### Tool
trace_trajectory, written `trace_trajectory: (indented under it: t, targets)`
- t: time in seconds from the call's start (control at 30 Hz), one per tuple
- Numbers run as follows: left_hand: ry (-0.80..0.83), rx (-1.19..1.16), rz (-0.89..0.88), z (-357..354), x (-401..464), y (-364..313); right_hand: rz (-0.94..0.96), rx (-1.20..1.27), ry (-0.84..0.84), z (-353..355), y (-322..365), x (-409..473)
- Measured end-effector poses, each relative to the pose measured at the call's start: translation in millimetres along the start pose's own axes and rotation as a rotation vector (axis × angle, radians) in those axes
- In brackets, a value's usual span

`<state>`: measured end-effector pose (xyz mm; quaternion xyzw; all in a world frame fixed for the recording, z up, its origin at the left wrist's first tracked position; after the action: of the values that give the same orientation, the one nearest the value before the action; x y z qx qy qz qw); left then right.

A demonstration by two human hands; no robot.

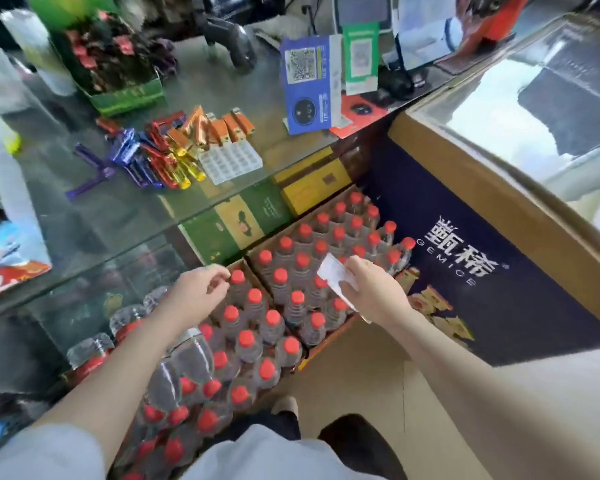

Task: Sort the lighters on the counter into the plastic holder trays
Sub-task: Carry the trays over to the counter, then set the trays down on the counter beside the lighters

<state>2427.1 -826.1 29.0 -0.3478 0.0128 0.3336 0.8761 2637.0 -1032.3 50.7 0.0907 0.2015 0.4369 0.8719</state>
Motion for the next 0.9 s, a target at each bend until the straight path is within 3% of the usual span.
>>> trace_trajectory:
  t: [0.13, 0.23, 0.37, 0.47, 0.57, 0.67, 0.83, 0.9]
  targets:
    - [-0.174, -0.032, -0.097, 19.4, 28.0, -39.4, 0.004, -0.002, 0.07, 8.2, -32.1, 61.5]
    - [-0.332, -0.034, -0.093, 33.0, 38.2, -59.9, 0.109, -0.017, 0.139, 12.4, -33.2, 107.8]
    - [-0.549, 0.055, 0.012, 42.1, 45.5, -67.7, 0.418, -0.029, 0.222, 28.4, 0.5, 154.5]
    - [-0.596, 0.173, 0.21, 38.8, 42.7, -51.0, 0.709, -0.001, 0.229, 50.0, 46.2, 169.1]
    - [-0.592, 0.233, 0.44, 37.5, 29.4, -25.8, 0.916, 0.068, 0.114, 69.4, 87.1, 166.7]
    - [-0.486, 0.327, 0.698, 38.4, 15.2, -6.7, 1.057, 0.125, -0.054, 75.4, 117.7, 158.5]
    - [-0.443, 0.425, 0.556, 49.2, 1.8, 19.5, 1.242, -0.156, -0.396, 53.7, 168.1, 153.7]
    - [-0.428, 0.354, 0.475, 62.2, -6.9, 30.9, 1.267, -0.254, -0.518, 38.9, 183.5, 152.8]
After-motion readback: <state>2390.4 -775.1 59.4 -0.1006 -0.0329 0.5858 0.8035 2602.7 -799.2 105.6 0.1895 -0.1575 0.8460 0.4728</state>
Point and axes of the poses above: each hand's wrist, its own x-axis towards the middle knuckle, its own z-axis out of the back of the hand, y = z × x, the point moved 1 cm from there along x, towards the middle knuckle, and after that the axes turned 6 degrees about y, right-handed, at the moved point
